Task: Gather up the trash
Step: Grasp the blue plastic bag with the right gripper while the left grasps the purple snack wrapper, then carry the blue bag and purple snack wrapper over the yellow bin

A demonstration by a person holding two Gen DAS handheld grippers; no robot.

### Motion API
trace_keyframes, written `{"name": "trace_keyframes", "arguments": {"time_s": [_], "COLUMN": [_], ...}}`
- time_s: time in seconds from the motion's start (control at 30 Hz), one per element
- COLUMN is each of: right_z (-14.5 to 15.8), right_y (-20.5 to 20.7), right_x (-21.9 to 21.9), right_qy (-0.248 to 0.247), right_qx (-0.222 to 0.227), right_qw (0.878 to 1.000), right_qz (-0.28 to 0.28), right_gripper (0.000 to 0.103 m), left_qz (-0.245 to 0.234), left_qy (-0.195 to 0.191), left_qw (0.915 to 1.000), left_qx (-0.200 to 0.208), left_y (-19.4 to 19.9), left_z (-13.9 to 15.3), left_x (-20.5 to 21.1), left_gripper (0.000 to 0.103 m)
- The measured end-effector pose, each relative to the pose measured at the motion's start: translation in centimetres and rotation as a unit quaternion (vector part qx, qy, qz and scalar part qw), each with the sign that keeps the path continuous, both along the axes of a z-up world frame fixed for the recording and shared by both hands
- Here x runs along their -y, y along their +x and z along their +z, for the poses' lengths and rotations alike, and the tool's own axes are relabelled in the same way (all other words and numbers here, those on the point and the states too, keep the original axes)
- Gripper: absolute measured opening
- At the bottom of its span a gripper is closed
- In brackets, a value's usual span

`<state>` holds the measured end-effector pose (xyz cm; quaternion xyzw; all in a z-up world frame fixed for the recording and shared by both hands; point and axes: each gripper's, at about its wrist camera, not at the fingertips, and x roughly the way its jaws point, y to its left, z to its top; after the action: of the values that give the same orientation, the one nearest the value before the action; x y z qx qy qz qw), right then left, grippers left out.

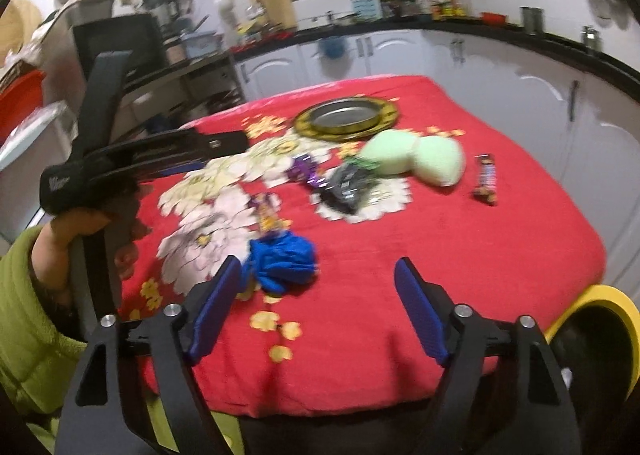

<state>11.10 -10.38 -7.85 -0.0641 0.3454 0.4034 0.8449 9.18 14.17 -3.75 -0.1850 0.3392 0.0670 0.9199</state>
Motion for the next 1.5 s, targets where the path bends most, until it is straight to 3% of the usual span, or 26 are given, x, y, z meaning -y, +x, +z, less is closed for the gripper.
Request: {"name": "trace_keyframes", "arguments": {"time_s": [0.33, 0.43, 0.5, 0.63, 1.0, 1.5], "right_z": [-3.1, -4.3, -4.9, -6.0, -6.3, -5.2], "right_y": [0.6, 1.1, 1.3, 1.2, 0.2, 0.4], "right_x": [-5.1, -5.9, -6.0, -5.9, -4.6, -1.5], "right_qy": [-0.037, -0.046, -0.048, -0.045, -0.036, -0.016], "right_qx": [-0.013, -0.024, -0.031, -0.043, -0.037, -0.03], "right_qw": [0.998, 0.997, 0.997, 0.997, 0.998, 0.999], "right_qz": [0.055, 0.057, 0.053, 0.053, 0.045, 0.007], "right_gripper": [0.059, 0.049, 0.038, 0.027, 0.017, 0.011], "left_qz": [-0.003, -0.005, -0.005, -0.01, -0.037, -0.05], "left_qy": [-0.103, -0.133, -0.139, -0.148, -0.126, -0.076], "left_qw": [0.9934, 0.9889, 0.9877, 0.9856, 0.9875, 0.9947], "left_qx": [-0.051, -0.066, -0.072, -0.081, -0.087, -0.048], "left_y": [1.1, 1.6, 2.0, 2.8, 3.2, 2.6], "left_z": [-3.7, -5.0, -5.5, -6.3, -6.6, -4.0], "left_x": [-1.4, -1.3, -1.2, -0.9, 0.3, 1.1], "left_gripper": [0.052, 0.045, 0.041, 0.029, 0.014, 0.012]}}
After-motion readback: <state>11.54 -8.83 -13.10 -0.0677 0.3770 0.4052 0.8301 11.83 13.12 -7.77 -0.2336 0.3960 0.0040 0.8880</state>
